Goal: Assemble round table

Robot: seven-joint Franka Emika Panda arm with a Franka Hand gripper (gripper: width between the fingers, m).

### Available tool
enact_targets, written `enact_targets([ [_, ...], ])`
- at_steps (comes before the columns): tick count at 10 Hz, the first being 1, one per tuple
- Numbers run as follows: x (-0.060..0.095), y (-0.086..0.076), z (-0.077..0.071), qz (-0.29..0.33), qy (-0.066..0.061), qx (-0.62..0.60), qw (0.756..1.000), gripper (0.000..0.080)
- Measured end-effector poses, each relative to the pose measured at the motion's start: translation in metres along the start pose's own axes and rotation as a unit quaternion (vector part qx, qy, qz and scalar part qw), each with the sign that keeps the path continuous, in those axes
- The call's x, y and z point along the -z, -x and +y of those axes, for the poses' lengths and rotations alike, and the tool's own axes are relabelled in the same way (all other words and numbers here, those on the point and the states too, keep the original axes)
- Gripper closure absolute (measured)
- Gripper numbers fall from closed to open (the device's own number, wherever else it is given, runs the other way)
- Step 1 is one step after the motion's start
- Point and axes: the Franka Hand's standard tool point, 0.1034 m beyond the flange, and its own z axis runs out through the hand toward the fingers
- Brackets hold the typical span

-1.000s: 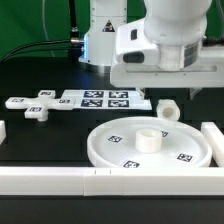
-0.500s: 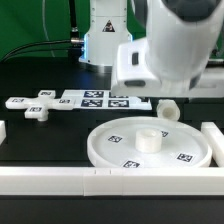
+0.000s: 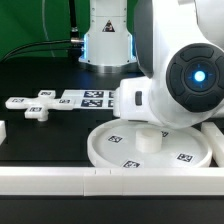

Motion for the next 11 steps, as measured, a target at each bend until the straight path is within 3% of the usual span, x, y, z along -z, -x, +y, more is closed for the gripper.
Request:
enact_targets([
  [4,-0.004,-0.003,-0.001,0.004,0.001,0.0,1.0,0.0177],
  [5,-0.004,-0.004,-0.002,0.004,0.001,0.0,1.0,0.0358],
  [9,-0.003,-0.002,-0.002,0.004,0.002,0.002,1.0,0.0392],
  [11,0.011,0.007,-0.003,0.012,0.001,0.015,1.0,0.0392],
])
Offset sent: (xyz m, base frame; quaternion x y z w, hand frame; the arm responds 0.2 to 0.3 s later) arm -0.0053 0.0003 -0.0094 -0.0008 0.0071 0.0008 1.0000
